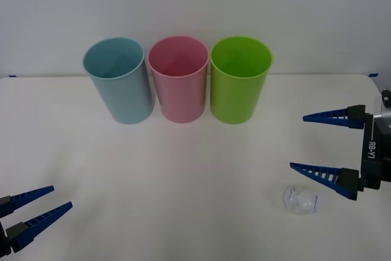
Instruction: Put cans in the blue bin and PET bottles in the pink bin and trash in the green bin.
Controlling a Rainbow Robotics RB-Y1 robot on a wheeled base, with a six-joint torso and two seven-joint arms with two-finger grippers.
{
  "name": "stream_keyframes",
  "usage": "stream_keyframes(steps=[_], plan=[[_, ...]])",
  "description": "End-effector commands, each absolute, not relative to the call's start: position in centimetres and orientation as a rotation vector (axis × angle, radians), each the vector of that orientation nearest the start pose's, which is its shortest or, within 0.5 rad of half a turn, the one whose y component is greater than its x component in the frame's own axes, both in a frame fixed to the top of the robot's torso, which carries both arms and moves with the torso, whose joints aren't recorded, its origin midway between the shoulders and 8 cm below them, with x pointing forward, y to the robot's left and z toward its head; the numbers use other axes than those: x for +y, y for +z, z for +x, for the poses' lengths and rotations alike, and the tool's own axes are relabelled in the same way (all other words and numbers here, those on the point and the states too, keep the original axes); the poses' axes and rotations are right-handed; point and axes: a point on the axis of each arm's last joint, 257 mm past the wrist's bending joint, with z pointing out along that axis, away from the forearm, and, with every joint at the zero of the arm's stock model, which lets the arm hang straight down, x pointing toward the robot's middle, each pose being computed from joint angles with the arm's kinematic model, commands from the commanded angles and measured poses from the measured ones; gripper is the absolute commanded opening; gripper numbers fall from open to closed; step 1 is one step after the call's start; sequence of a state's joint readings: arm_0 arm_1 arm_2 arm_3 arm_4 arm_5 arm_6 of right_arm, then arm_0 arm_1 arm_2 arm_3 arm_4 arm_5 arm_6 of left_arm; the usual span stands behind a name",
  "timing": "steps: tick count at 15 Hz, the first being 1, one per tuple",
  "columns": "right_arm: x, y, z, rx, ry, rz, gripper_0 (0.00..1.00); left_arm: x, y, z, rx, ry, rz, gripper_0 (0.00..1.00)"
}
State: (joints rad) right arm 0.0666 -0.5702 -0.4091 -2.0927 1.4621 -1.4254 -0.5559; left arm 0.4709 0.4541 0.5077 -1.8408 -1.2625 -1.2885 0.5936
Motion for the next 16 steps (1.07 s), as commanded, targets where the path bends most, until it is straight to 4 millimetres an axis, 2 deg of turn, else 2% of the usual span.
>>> stream_keyframes(steps=[1,6,9,11,16], plan=[[-22.2,-11.4,34.0,1.734,0.515,-1.189,1.00,30.3,-22.8,29.5,1.917,-0.851,0.335,1.00],[-27.0,-11.8,32.7,1.917,0.368,-1.253,1.00,30.3,-22.8,29.5,1.917,-0.851,0.335,1.00],[-29.5,-13.0,32.7,2.010,0.261,-1.319,1.00,30.3,-22.8,29.5,1.917,-0.851,0.335,1.00],[-30.2,-13.9,32.7,2.041,0.220,-1.357,1.00,30.3,-22.8,29.5,1.917,-0.851,0.335,1.00],[-30.1,-16.6,32.2,2.093,0.217,-1.403,1.00,30.3,-22.8,29.5,1.917,-0.851,0.335,1.00]])
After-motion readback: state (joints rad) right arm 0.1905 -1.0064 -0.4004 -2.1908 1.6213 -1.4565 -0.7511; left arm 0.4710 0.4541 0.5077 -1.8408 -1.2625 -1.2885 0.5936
